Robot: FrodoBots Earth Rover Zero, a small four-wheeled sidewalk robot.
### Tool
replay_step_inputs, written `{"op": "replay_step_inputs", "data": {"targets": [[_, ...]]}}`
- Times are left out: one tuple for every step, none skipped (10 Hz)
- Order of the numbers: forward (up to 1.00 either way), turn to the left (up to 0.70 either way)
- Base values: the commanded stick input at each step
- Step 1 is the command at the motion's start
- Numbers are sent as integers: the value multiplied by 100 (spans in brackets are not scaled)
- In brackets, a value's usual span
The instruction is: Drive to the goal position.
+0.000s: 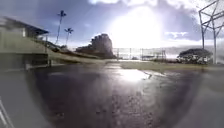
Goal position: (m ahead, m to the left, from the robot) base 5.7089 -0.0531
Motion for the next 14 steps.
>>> {"op": "replay_step_inputs", "data": {"targets": [[70, 0], [70, 0], [70, 0], [70, 0], [70, 0], [70, 0], [70, 0], [70, 0], [70, 0], [70, 0], [70, 0], [70, 0], [70, 0], [70, 0]]}}
